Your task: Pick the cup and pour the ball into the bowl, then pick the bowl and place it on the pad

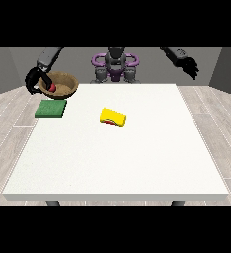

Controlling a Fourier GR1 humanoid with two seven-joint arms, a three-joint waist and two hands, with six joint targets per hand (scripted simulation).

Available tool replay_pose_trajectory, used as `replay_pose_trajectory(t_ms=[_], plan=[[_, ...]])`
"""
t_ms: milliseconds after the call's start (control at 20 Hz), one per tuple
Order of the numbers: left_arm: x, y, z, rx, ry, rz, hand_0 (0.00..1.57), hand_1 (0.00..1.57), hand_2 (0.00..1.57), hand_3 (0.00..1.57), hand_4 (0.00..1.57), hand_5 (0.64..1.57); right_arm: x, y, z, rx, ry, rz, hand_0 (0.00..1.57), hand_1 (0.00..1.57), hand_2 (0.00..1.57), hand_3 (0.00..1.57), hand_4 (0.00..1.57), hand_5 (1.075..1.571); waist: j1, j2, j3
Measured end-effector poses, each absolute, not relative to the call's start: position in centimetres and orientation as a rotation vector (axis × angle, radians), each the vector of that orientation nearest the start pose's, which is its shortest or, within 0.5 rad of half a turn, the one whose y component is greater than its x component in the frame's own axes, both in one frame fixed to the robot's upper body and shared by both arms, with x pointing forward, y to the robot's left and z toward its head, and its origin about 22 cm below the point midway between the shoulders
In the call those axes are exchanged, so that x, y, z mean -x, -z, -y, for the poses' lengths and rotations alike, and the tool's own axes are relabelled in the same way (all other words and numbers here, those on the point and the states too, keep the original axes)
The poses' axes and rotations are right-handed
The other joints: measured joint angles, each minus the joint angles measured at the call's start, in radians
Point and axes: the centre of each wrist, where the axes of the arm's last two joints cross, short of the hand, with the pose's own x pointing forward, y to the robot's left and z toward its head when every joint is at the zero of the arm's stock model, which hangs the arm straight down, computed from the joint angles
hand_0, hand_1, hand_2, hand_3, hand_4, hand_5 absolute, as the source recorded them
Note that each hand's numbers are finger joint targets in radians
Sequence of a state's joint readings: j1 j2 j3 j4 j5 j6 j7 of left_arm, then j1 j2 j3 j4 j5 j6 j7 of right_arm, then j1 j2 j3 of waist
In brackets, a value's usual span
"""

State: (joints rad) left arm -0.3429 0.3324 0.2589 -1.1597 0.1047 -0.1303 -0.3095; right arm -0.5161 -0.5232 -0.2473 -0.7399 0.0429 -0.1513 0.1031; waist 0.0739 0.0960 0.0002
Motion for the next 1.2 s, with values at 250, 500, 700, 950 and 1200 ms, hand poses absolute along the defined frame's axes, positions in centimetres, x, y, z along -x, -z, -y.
replay_pose_trajectory(t_ms=[250, 500, 700, 950, 1200], plan=[[-30.8, -7.6, -42.9, -0.216, 0.017, 1.925, 0.0, 0.0, 0.0, 0.0, 1.27, 1.571, -33.3, -4.6, 43.8, 0.676, 0.112, 1.266, 1.57, 1.57, 1.57, 0.0, 0.8, 1.566, 0.022, 0.059, 0.0001], [-29.3, -9.5, -47.6, -0.234, -0.021, 1.954, 0.0, 0.0, 0.0, 0.0, 1.19, 1.557, -33.4, -4.3, 43.5, 0.674, 0.145, 1.309, 1.57, 1.57, 1.57, 0.0, 0.75, 1.566, 0.017, 0.092, -0.0002], [-28.7, -10.6, -49.5, -0.243, -0.03, 1.986, 0.0, 0.0, 0.0, 0.0, 1.19, 1.557, -33.3, -5.1, 44.9, 0.702, 0.214, 1.319, 1.55, 1.55, 1.57, 1.04, 0.0, 1.56, 0.016, 0.131, 0.0], [-28.8, -11.8, -49.8, -0.243, -0.024, 2.032, 0.0, 0.0, 0.0, 0.0, 1.17, 1.549, -33.0, -5.8, 46.7, 0.742, 0.262, 1.3, 0.42, 0.42, 0.56, 0.92, 0.0, 1.518, 0.029, 0.171, 0.0005], [-28.9, -12.1, -49.5, -0.238, -0.02, 2.032, 0.0, 0.0, 0.0, 0.0, 1.16, 1.547, -33.4, -6.6, 47.2, 0.696, 0.262, 1.294, 0.0, 0.0, 0.14, 0.09, 0.0, 1.37, 0.037, 0.166, 0.0004]])
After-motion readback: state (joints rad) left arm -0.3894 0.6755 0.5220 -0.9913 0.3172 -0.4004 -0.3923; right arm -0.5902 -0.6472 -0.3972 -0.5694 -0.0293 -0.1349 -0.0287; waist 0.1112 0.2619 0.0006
